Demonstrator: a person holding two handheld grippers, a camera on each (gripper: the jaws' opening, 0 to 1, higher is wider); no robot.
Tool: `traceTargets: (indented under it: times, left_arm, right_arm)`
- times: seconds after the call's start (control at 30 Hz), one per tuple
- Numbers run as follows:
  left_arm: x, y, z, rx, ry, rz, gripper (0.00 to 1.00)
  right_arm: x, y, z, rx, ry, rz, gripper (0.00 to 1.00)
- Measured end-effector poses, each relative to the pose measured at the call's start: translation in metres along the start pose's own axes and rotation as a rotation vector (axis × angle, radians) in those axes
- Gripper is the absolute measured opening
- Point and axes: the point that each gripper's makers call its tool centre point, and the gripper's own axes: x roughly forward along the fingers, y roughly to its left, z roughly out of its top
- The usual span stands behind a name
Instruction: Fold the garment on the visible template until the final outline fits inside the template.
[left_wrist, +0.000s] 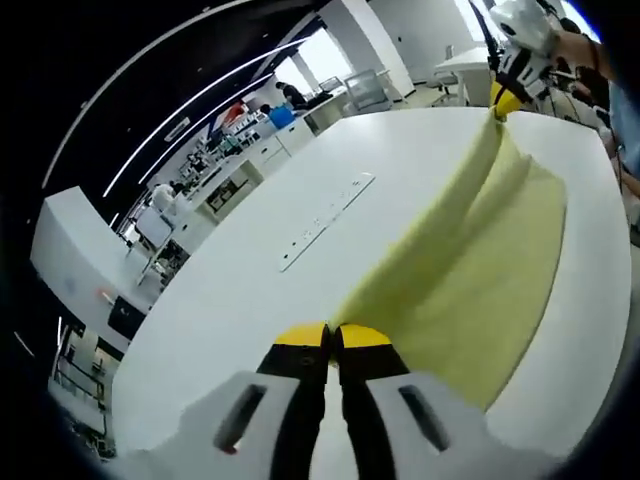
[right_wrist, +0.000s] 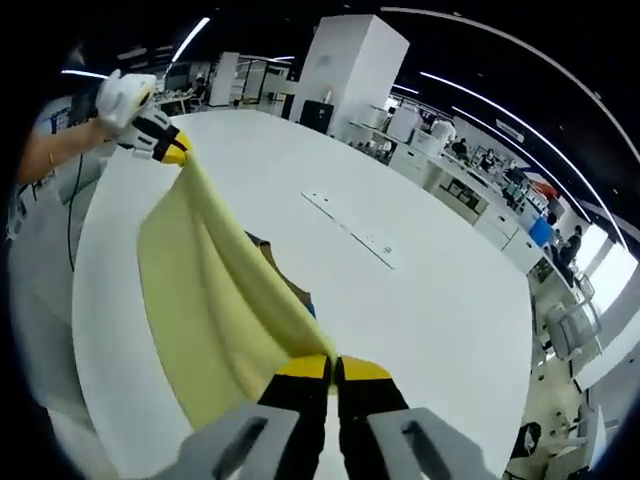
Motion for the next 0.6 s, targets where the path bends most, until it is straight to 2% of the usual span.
traceTargets:
  times: [0.23, 0.6]
  left_arm:
    - [0.030, -0.003, -0.015, -0.018, 0.043, -0.006, 0.00]
    - [0.066, -0.017, -0.044, -0.038, 0.111, -0.029, 0.00]
  right_arm:
    - [0.029, -0.003, -0.013, 0.009, 0.049, 0.022, 0.00]
    - [0.071, -0.006, -0.034, 0.017, 0.117, 0.052, 0.00]
